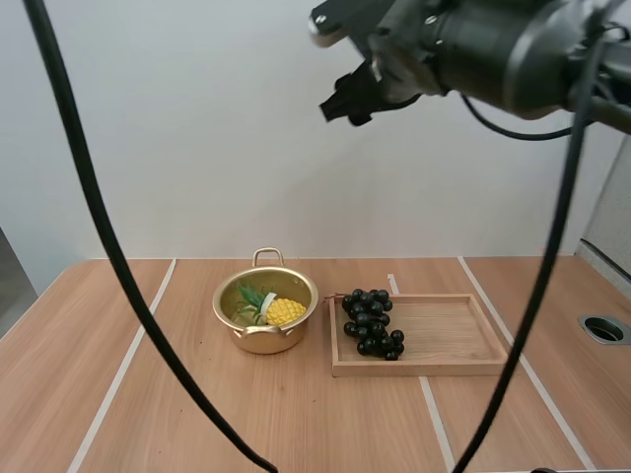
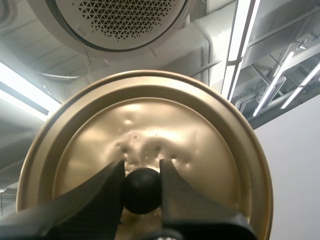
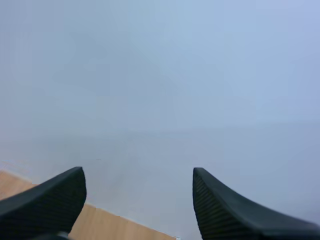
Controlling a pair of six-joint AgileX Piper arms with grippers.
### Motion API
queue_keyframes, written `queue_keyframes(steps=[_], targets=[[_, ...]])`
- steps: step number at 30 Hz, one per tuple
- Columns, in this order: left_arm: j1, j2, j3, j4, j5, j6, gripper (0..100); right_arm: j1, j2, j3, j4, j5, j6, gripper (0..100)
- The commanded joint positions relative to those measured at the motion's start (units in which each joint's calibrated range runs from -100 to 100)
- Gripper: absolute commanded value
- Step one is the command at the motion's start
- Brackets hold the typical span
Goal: Open the pot, put the pineapple inside, and close it
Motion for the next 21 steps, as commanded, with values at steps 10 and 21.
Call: queue_keyframes(steps=[10,21], targets=[[0.07,3.68,0.21,-0.10,0.04,-4.77,0,-10.07,-14.54,-0.28,-6.83,-4.17,14.76,100],[0.07,6.18,7.02,0.26,7.16,-4.77,0,-12.15,-21.10,-0.28,-7.11,0.11,12.04,100]])
